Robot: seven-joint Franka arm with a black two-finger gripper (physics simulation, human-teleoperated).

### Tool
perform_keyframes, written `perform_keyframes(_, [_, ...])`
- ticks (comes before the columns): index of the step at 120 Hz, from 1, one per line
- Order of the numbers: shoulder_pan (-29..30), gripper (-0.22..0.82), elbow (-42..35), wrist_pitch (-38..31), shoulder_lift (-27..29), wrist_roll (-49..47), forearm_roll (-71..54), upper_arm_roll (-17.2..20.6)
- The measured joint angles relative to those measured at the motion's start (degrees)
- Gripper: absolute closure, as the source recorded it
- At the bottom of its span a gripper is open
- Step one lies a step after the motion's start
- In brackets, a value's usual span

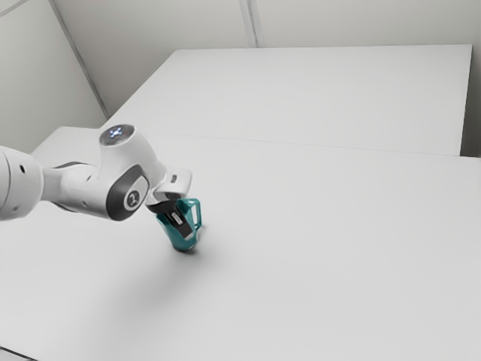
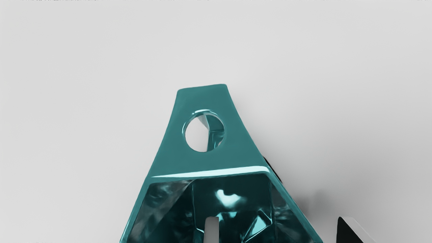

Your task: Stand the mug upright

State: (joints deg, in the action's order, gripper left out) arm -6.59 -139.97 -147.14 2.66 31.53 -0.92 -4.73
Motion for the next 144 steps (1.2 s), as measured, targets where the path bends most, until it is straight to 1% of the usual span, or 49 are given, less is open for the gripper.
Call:
perform_keyframes(29, [-0.1,0.25,0.7,1.3,1.6,0.0,0.0,0.0])
perform_keyframes(75, [-0.2,0.24,3.4,4.5,3.3,-0.2,0.1,0.0])
perform_keyframes(95, [-0.4,0.23,7.3,8.1,3.3,-1.0,0.2,0.1])
perform_keyframes(106, [-0.9,0.22,12.2,11.8,3.0,-1.9,0.2,0.1])
perform_keyframes(112, [-0.9,0.19,16.6,14.5,1.9,-2.6,0.2,0.1])
perform_keyframes(126, [-0.9,0.11,28.4,22.1,-2.7,-4.7,0.3,0.2])
perform_keyframes(144, [-0.2,0.05,43.4,31.9,-10.4,-8.1,0.8,0.6])
